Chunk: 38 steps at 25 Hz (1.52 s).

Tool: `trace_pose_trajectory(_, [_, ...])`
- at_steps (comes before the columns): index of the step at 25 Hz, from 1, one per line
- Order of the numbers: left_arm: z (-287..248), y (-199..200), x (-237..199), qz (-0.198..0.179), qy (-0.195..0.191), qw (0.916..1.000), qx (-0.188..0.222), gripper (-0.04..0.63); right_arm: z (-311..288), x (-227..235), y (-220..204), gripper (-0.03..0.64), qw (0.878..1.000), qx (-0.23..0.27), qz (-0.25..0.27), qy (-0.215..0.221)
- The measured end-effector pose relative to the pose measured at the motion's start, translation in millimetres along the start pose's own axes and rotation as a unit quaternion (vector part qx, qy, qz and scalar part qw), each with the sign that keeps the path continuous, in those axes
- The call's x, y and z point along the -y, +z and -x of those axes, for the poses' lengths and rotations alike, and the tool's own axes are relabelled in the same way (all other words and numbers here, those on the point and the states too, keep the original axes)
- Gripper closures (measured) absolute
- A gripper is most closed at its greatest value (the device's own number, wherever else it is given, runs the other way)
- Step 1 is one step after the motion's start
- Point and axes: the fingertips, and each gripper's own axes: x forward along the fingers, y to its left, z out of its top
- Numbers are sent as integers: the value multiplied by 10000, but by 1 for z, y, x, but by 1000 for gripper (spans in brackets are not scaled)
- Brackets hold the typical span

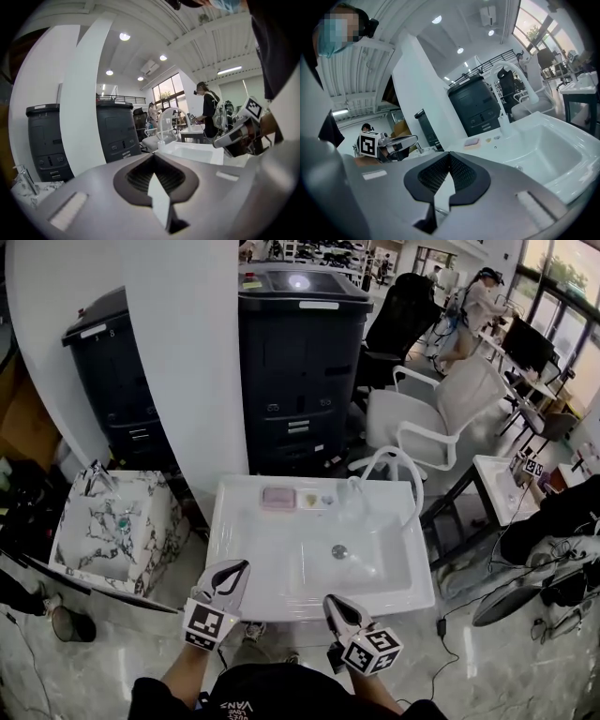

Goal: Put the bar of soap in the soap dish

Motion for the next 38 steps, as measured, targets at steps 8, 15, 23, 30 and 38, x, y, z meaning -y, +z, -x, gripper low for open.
trace_pose_trajectory(8, [29, -7, 16, 315, 212, 9993, -1, 543, 3, -3, -4, 618, 9998, -71, 126, 119])
trace_pose_trajectory(15, [51, -22, 36, 569, 335, 9978, -107, 543, 10, -3, -7, 618, 9997, -94, 159, 143])
trace_pose_trajectory(23, [67, -29, 53, 860, 308, 9957, -127, 543, 13, -2, -11, 618, 9997, -98, 220, 44])
trace_pose_trajectory(30, [73, -27, 48, 961, 407, 9945, -107, 543, 14, -3, -13, 618, 9995, -128, 272, 19])
trace_pose_trajectory(38, [69, -29, 45, 982, 389, 9944, -96, 543, 9, 0, -12, 618, 9995, -120, 289, -23])
